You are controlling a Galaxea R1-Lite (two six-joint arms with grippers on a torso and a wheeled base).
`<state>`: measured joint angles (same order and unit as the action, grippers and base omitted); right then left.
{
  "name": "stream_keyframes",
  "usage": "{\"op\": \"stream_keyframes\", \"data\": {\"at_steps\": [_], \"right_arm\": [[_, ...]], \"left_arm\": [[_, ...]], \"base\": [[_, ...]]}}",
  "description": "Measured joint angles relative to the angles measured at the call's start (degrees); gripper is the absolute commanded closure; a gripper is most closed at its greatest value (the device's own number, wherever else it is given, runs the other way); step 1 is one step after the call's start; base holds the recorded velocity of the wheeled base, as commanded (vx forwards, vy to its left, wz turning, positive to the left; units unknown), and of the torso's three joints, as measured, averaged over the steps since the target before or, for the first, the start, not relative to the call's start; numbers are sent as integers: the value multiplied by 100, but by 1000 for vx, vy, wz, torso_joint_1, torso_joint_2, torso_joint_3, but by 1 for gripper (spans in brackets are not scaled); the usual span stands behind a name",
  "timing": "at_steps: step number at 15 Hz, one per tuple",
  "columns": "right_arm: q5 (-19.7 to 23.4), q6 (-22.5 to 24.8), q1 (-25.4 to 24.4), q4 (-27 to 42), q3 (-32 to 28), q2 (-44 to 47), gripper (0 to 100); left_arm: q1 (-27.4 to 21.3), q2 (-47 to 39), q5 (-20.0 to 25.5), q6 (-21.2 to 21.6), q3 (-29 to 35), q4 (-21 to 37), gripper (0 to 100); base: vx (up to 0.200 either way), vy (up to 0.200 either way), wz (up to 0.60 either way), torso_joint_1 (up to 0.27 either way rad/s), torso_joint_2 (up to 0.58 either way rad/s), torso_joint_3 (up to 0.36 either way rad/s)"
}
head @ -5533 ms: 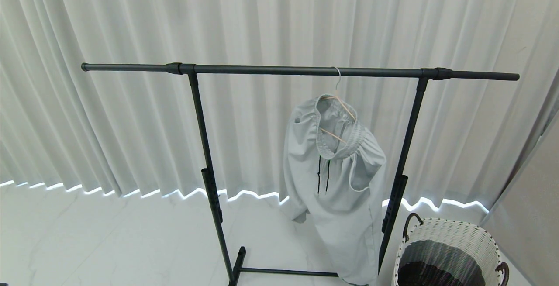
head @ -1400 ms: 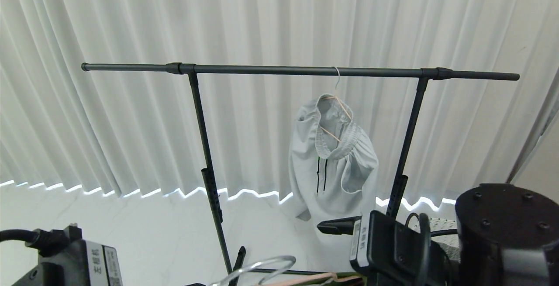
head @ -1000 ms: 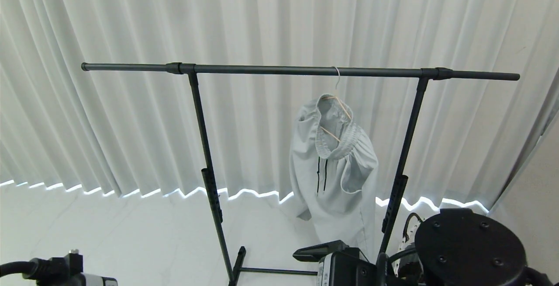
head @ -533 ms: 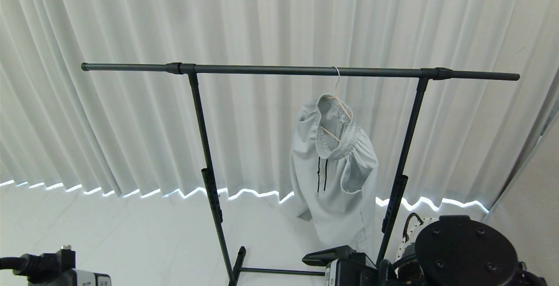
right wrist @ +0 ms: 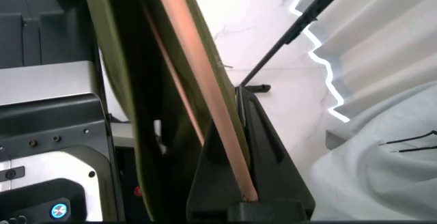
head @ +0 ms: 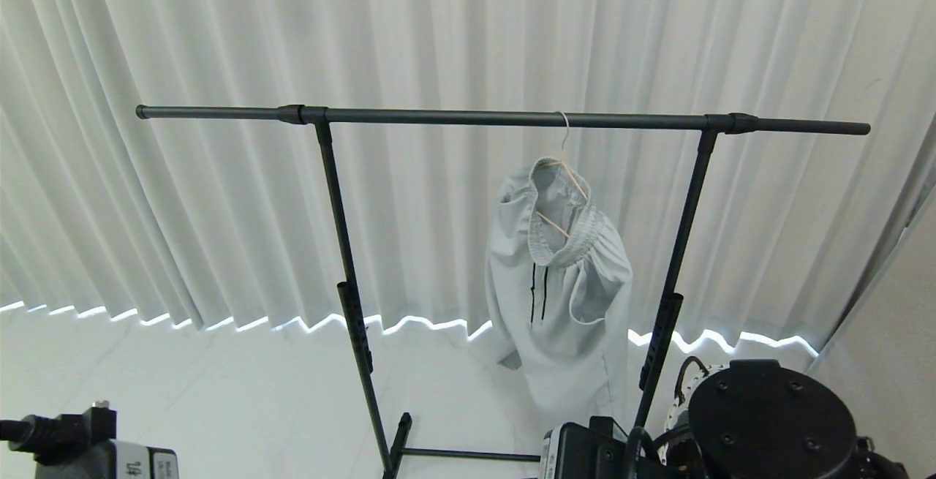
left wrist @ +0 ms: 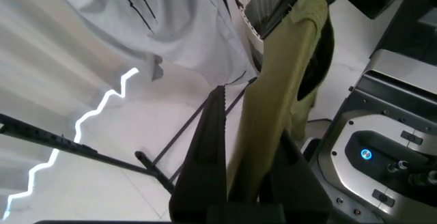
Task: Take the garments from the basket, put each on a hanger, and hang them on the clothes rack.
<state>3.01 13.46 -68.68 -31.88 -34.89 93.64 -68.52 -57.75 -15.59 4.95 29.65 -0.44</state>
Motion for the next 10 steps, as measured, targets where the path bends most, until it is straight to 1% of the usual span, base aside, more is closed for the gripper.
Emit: {"op": "stream_keyframes", "data": {"at_steps": [2, 3, 6, 10], "right_arm": [[-6, 0, 22, -63, 0, 0, 100], [-9, 2, 29, -80, 0, -6, 100], [-20, 83, 44, -77, -6, -96, 100], [-23, 123, 160, 49, -24, -290, 100]], "left_arm": [[-2, 1, -4, 2, -21, -13, 100], [-2, 1, -6, 0, -21, -22, 0], [39, 6, -4, 0, -30, -29, 0], [456, 23, -4, 2, -127, -322, 0]], "base": [[0, 0, 0, 0, 0, 0], [0, 0, 0, 0, 0, 0], [0, 0, 0, 0, 0, 0], [0, 0, 0, 0, 0, 0]]}}
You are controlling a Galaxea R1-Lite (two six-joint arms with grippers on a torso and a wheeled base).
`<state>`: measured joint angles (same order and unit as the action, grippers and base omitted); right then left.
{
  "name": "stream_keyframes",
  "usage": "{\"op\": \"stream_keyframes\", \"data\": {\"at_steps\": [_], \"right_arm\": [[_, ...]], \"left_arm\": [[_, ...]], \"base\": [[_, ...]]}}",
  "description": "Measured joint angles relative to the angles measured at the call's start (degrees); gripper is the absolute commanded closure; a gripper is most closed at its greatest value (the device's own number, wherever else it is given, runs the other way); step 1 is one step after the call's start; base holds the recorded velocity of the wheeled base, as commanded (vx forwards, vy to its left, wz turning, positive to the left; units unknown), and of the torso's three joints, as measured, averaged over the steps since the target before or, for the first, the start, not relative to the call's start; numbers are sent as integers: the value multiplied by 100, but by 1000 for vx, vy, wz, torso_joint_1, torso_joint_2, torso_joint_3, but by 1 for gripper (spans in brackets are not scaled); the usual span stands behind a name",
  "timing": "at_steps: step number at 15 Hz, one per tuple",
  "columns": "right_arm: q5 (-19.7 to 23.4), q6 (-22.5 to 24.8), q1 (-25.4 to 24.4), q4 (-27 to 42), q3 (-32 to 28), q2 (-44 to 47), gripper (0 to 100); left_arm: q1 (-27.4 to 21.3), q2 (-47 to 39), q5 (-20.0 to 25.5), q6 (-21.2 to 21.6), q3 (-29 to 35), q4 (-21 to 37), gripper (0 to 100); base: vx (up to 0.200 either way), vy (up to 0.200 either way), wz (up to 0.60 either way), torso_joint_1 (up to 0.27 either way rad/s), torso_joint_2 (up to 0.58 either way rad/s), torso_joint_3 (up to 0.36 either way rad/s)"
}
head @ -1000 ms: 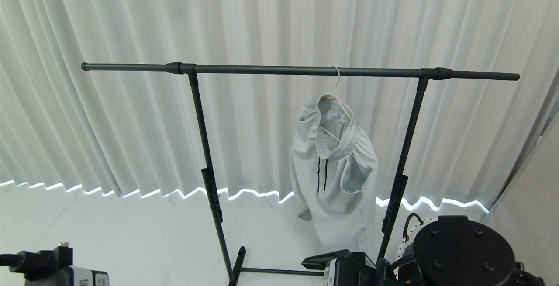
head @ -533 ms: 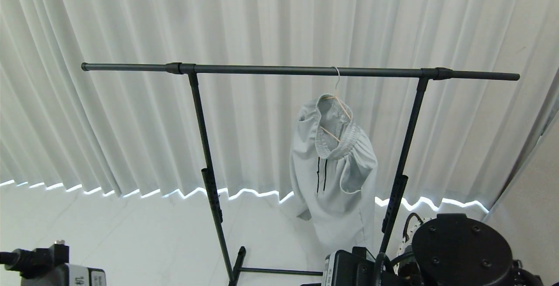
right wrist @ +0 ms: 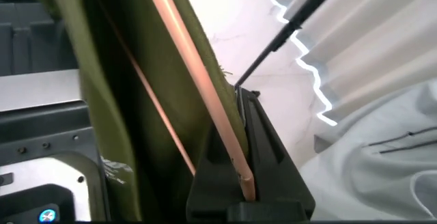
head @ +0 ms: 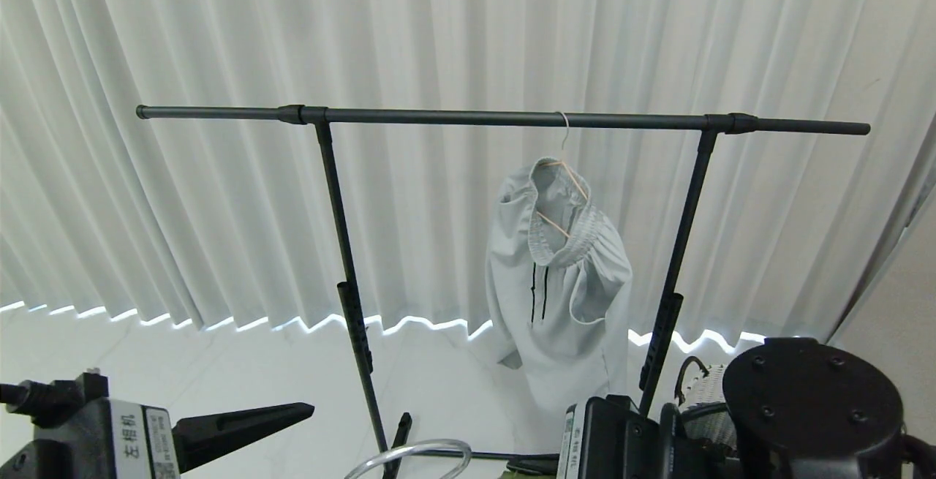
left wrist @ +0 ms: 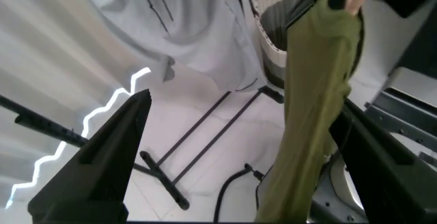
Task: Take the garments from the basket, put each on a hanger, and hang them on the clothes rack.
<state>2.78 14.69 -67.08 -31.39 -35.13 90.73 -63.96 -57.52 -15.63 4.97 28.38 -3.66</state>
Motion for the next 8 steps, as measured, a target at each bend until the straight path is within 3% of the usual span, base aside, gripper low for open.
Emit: {"op": "stream_keyframes", "data": {"at_steps": [8], "right_arm": [[0, 2, 1168, 1470, -37, -962, 100]], "left_arm": [[755, 254, 0, 13, -210, -160, 0]], "base": [[0, 0, 0, 0, 0, 0]]}}
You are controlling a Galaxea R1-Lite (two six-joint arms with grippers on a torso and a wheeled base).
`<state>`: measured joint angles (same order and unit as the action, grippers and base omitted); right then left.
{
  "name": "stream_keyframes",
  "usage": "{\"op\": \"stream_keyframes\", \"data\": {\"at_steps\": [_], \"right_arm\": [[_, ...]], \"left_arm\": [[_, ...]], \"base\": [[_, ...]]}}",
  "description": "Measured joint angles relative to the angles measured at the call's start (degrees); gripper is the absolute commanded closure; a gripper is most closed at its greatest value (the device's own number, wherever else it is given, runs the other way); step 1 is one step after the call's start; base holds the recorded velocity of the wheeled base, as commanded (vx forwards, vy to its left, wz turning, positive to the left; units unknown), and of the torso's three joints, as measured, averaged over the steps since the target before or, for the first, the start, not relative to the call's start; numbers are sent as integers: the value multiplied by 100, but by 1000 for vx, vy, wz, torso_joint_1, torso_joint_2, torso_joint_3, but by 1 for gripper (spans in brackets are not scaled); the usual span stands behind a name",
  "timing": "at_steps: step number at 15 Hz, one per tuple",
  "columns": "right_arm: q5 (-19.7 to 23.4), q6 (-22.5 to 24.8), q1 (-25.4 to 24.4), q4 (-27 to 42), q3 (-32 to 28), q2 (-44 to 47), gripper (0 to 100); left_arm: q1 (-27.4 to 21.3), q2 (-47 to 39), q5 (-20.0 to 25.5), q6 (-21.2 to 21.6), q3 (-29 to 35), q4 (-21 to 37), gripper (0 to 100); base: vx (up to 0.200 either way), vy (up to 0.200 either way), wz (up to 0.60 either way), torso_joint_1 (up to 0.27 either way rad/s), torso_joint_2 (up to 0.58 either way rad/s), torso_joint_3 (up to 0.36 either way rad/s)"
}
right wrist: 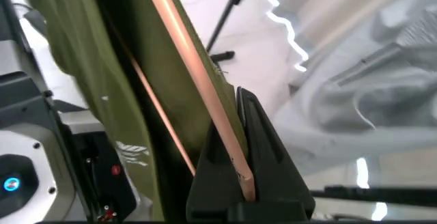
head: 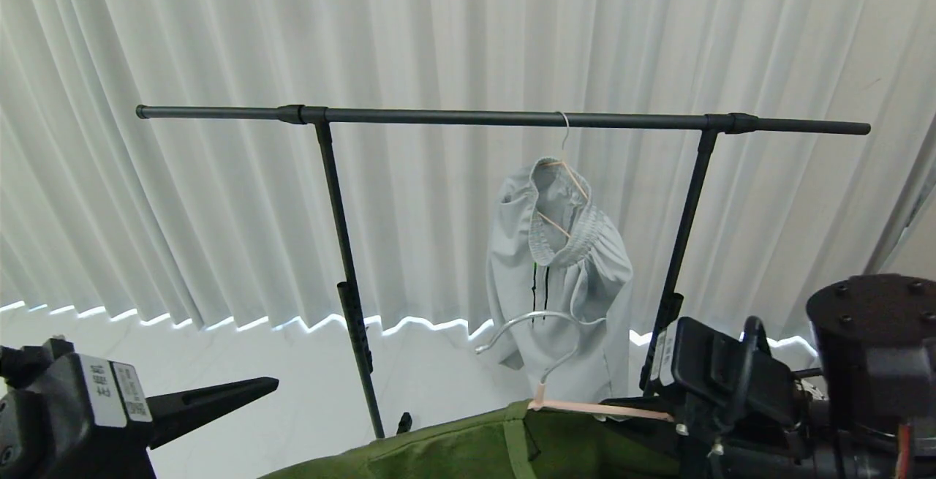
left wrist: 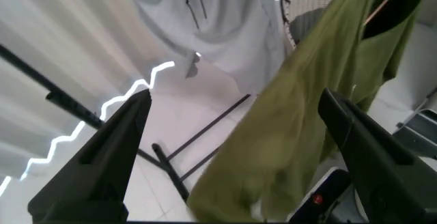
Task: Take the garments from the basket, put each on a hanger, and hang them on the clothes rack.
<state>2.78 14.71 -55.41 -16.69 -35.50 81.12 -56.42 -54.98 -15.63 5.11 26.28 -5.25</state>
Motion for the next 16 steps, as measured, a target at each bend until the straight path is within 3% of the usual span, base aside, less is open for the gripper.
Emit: {"op": "stream_keyframes", "data": {"at_steps": [4, 13, 14, 16], "right_arm": [[6, 4, 144, 542, -9, -658, 100], [72, 313, 119, 523, -11, -953, 100], [72, 313, 119, 521, -7, -953, 100], [44, 301, 133, 528, 9, -959, 100]], "left_arm": [[378, 241, 0, 208, -405, 9, 0], [877, -69, 37, 280, -895, 1, 0], [903, -67, 37, 279, -919, 0, 100], [973, -54, 22, 272, -961, 1, 100]], "base": [[0, 0, 0, 0, 0, 0], [0, 0, 0, 0, 0, 0], [0, 0, 0, 0, 0, 0], [0, 0, 0, 0, 0, 0]]}}
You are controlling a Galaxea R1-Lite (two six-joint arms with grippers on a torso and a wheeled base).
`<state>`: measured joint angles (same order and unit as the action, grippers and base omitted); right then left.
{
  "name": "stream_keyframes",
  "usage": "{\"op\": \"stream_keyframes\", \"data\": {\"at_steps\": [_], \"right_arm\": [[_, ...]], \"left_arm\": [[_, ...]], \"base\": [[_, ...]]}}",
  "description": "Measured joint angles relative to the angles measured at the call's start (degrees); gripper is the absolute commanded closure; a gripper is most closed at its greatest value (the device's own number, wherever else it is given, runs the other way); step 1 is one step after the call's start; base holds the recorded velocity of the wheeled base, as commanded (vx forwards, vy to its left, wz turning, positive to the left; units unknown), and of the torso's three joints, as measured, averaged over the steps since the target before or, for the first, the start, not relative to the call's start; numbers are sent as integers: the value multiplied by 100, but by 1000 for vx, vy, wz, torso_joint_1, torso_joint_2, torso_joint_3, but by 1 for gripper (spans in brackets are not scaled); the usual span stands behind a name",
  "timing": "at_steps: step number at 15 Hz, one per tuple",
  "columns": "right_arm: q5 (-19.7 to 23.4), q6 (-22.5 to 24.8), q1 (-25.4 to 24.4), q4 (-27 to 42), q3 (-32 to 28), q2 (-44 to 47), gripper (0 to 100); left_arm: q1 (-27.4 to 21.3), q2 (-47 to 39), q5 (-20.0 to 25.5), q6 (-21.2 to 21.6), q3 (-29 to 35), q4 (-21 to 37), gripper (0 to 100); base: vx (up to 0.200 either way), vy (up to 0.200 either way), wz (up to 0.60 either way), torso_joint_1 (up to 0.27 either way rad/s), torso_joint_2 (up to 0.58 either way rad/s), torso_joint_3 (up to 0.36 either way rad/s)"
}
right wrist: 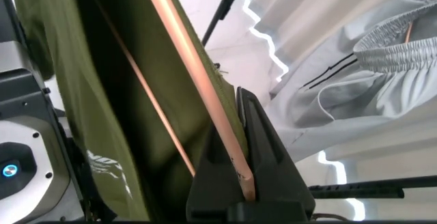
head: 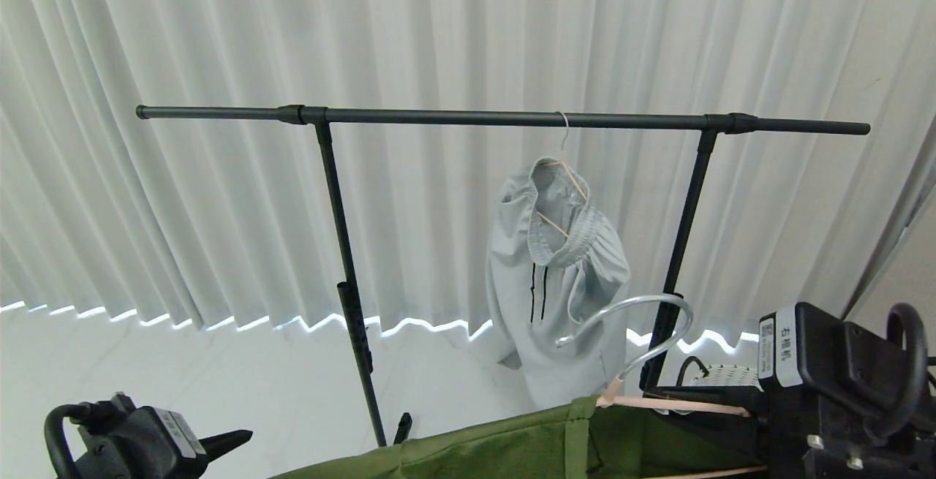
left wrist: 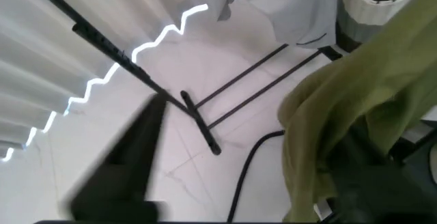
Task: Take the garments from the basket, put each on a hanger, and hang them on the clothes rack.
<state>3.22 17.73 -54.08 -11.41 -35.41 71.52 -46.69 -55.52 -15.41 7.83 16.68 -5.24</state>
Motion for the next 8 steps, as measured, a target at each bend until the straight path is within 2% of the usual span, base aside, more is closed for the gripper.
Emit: {"op": "stream_keyframes", "data": {"at_steps": [3, 6, 8], "right_arm": [[-44, -27, 130, 121, 22, -24, 100], [-46, -24, 380, 315, -5, -44, 100], [-46, -22, 468, 323, -6, -41, 100]], "left_arm": [[411, 95, -9, 32, -122, 2, 100], [1114, 299, -9, 87, -356, 2, 100], [1373, 386, -7, 126, -450, 2, 100]], "base": [[0, 0, 0, 0, 0, 0], [0, 0, 0, 0, 0, 0], [0, 0, 0, 0, 0, 0]]}}
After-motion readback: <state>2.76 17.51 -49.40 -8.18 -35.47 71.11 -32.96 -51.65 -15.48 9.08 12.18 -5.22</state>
